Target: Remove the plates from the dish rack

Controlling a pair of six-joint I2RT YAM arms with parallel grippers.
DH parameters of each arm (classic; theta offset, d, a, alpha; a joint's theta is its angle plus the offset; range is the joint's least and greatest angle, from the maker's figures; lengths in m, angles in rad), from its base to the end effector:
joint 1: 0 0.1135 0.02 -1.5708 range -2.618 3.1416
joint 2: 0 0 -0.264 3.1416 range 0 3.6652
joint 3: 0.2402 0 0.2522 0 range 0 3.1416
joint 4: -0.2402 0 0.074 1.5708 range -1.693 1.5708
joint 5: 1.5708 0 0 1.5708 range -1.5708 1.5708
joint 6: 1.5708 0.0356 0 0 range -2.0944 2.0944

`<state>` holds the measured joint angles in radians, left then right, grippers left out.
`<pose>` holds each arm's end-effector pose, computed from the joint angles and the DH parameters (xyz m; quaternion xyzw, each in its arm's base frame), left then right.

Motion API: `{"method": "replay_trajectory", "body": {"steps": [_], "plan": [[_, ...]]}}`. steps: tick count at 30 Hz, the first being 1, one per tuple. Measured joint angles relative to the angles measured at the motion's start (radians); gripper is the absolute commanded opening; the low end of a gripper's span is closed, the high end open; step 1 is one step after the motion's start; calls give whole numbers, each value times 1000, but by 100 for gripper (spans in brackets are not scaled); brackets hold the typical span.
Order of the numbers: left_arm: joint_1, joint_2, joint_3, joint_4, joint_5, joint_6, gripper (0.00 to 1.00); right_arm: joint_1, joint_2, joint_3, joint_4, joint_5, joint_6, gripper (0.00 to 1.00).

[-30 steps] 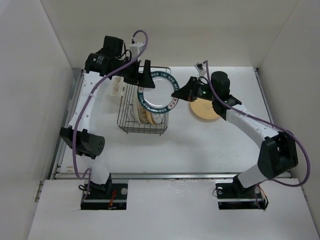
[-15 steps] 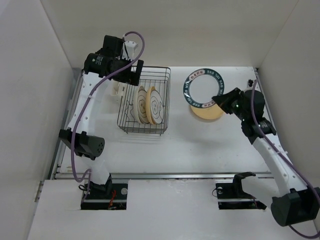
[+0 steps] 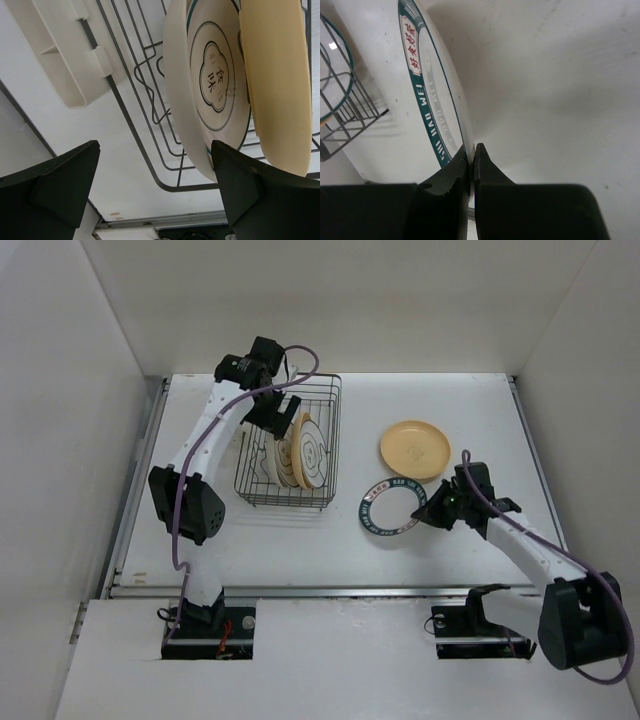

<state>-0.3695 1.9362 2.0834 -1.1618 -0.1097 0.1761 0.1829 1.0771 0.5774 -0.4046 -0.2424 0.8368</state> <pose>0.3796 -0.1428 0.3624 0.2442 0.9287 0.0260 0.2779 0.2008 0.0458 0.1959 0.2638 0.9011 0.2582 0.2277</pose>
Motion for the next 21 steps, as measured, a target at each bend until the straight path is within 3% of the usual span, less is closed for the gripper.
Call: {"method": "replay_trajectory", "body": {"steps": [6, 11, 13, 14, 20, 21], "plan": [[-7, 9, 0, 17, -16, 3, 73, 0, 309, 73, 124, -193, -86, 3], [-18, 32, 0, 21, -23, 3, 53, 8, 505, 118, 193, -298, -177, 41], [-22, 38, 0, 21, -21, 2, 41, 11, 500, 109, 182, -323, -182, 51], [-24, 38, 0, 21, -17, 0, 37, 16, 484, 108, 178, -314, -187, 64], [-31, 40, 25, 18, -8, -20, 9, 34, 384, 109, 105, -195, -222, 68], [-29, 40, 31, 18, -16, -28, 1, 34, 377, 113, 88, -178, -227, 68]]}}
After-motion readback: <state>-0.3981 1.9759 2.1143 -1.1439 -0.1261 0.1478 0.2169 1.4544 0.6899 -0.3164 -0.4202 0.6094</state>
